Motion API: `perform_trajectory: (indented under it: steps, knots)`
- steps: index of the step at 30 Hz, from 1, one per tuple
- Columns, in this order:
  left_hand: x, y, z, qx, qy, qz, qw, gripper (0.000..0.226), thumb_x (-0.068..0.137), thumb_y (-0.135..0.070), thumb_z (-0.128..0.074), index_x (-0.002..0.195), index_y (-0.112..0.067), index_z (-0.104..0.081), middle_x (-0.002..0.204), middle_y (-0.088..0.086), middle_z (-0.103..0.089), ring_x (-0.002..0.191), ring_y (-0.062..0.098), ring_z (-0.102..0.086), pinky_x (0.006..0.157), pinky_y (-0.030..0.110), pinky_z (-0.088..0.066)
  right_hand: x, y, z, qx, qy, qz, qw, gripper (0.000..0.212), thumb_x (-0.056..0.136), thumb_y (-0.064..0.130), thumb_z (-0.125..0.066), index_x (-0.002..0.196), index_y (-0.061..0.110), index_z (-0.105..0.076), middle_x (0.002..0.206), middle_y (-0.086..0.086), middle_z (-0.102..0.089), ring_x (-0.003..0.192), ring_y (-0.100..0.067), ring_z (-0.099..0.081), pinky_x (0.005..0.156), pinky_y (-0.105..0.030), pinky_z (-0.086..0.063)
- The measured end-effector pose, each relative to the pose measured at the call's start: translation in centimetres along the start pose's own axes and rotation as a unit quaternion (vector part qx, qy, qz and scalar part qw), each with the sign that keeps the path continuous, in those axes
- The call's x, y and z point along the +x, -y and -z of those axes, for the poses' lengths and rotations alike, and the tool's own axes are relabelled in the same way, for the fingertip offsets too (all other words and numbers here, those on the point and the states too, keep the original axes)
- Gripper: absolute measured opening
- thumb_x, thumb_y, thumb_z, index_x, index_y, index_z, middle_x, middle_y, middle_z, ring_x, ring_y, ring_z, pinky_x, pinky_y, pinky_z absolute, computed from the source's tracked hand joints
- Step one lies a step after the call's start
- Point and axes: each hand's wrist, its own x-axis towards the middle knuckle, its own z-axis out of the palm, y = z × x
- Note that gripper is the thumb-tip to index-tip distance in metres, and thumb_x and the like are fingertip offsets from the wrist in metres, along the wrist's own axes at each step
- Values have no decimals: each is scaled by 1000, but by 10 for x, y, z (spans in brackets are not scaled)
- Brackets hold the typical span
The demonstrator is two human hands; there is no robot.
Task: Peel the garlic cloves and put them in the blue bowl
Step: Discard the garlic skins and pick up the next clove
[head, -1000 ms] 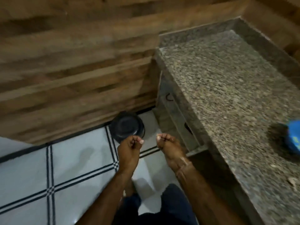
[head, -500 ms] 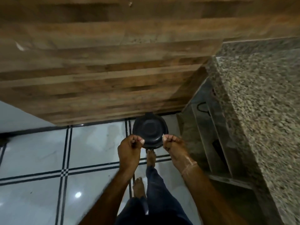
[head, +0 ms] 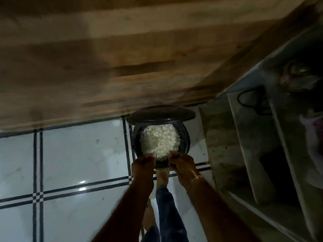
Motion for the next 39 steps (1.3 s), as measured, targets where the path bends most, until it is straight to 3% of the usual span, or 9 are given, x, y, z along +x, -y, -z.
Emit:
perform_trajectory:
  steps: [7,11,15,20,22,24,30,34,39]
  knots:
    - [98,16,-49,-89,5,109,990,26,102,1,-57,79,-10,-61,74,6,-59,56,14,-53,41,16,-41,107,-16,-13,81,25,-39,996,28,107,-3,-48,132,-5,-62,139,-25,-63,132,-38,-59,103,-42,-50]
    - [106,25,-62,-35,-33,50,998,11,100,-11,-63,99,-6,-73,80,1,-66,72,21,-59,63,29,-50,110,-15,-23,82,21,-69,994,29,107,10,-55,135,5,-61,137,-19,-62,129,-34,-59,102,-44,-49]
    - [90,25,-74,44,95,19,994,39,106,-39,-46,143,-39,-57,132,-4,-60,121,24,-58,105,48,-50,91,5,-39,85,93,-46,991,50,112,36,-45,149,2,-50,150,-23,-54,140,-43,-51,107,-47,-45]
    - [63,-10,-53,-112,200,135,964,36,108,-38,-46,126,-13,-64,120,7,-66,114,25,-59,108,44,-41,48,-7,-43,-16,75,19,997,39,106,55,-47,136,36,-63,156,-3,-52,137,-28,-54,105,-31,-51]
    - [40,-19,-40,-116,211,92,966,45,108,-39,-46,145,-15,-52,136,-2,-57,131,19,-50,116,41,-35,36,-5,-27,-11,55,-16,998,31,113,26,-44,135,14,-60,146,-11,-56,121,-32,-61,69,-12,-54]
    - [18,-23,-25,-68,185,57,979,53,104,-46,-53,150,-20,-49,145,-4,-53,138,20,-48,118,45,-37,15,-2,-7,-6,32,-8,999,26,112,21,-46,131,9,-59,140,-13,-61,98,-22,-62,56,-11,-49]
    - [-81,-35,10,209,124,-137,960,41,104,-35,-61,144,-29,-57,157,6,-49,137,26,-51,107,34,-44,-116,8,29,3,33,116,993,34,111,29,-46,129,11,-68,122,-6,-73,108,-16,-70,71,-9,-54]
    - [-181,-46,32,314,158,-258,900,44,105,-26,-59,148,-20,-55,150,6,-55,132,22,-55,96,18,-35,-222,14,64,-12,-3,214,977,22,112,18,-46,113,25,-66,101,20,-66,83,24,-62,69,1,-45]
    - [-301,-36,53,343,188,-401,828,37,99,-15,-65,136,-17,-64,138,3,-64,126,19,-58,109,35,-47,-340,-14,126,-39,-126,320,938,23,109,37,-50,127,36,-65,121,22,-65,112,14,-59,94,-11,-48]
